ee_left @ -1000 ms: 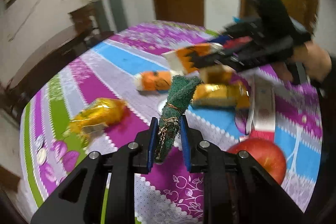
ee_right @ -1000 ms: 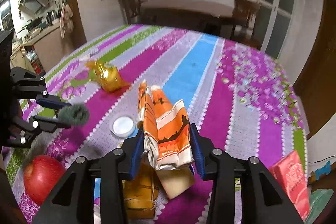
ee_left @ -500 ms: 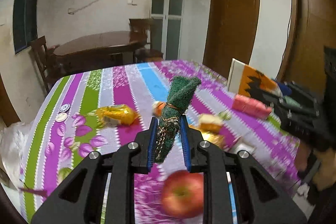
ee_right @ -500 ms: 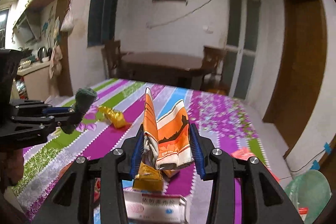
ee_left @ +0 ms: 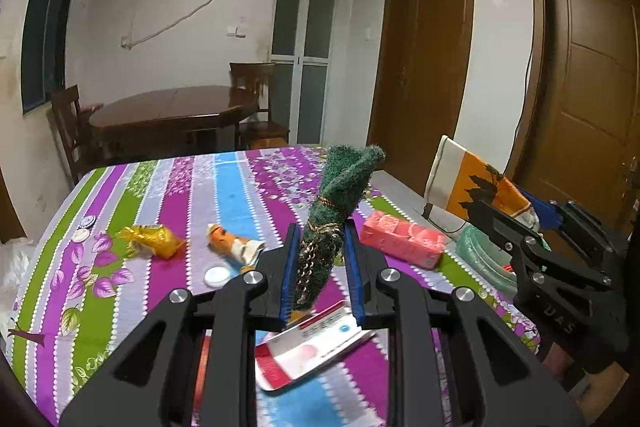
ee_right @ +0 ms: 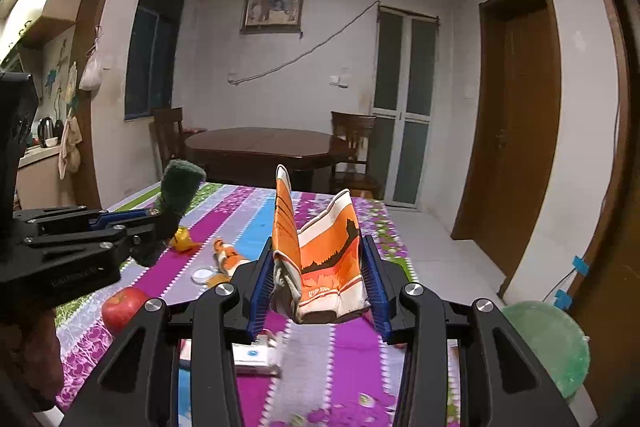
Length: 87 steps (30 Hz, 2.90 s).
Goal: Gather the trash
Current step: 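Carry the green scrubber and orange wrapper over the green bin, then open both grippers to drop the scrubber and wrapper into the bin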
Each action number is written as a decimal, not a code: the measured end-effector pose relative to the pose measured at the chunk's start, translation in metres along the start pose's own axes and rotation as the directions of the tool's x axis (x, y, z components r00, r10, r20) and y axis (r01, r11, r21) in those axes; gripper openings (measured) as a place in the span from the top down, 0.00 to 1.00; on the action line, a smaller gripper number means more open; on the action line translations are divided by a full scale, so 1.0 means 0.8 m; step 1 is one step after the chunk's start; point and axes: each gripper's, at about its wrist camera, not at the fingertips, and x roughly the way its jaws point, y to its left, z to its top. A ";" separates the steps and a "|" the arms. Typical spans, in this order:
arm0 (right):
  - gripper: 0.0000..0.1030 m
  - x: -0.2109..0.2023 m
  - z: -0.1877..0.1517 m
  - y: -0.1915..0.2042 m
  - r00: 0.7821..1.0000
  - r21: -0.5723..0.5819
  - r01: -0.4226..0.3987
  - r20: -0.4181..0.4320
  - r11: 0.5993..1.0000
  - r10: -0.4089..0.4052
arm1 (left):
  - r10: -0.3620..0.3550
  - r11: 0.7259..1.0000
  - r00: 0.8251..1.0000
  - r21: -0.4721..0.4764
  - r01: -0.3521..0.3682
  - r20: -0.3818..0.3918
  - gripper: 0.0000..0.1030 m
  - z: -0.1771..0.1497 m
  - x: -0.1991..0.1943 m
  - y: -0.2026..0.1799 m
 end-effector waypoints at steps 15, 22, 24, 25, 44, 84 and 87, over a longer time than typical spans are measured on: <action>0.59 -0.063 -0.003 -0.174 0.981 0.062 0.191 -0.036 0.980 -0.189 | -0.162 0.986 0.985 0.025 0.163 -0.056 0.80 0.020 0.070 -0.117; 0.59 -0.072 -0.024 -0.286 0.951 0.080 0.298 -0.113 0.951 -0.288 | -0.259 0.962 0.962 0.065 0.265 -0.091 0.80 0.029 0.109 -0.197; 0.59 -0.071 -0.032 -0.321 0.938 0.082 0.330 -0.141 0.940 -0.317 | -0.291 0.951 0.950 0.070 0.300 -0.112 0.80 0.032 0.124 -0.219; 0.59 -0.067 -0.036 -0.333 0.934 0.085 0.338 -0.153 0.937 -0.323 | -0.300 0.948 0.946 0.073 0.310 -0.119 0.80 0.032 0.130 -0.229; 0.59 0.013 -0.138 -0.492 0.850 0.144 0.423 -0.404 0.895 -0.337 | -0.331 0.925 0.884 0.072 0.373 -0.330 0.80 0.004 0.260 -0.366; 0.58 0.078 -0.183 -0.502 0.827 0.205 0.412 -0.493 0.888 -0.270 | -0.274 0.936 0.861 0.089 0.341 -0.428 0.80 -0.027 0.325 -0.398; 0.58 0.081 -0.183 -0.501 0.827 0.204 0.412 -0.492 0.888 -0.271 | -0.273 0.935 0.860 0.089 0.342 -0.431 0.79 -0.027 0.325 -0.399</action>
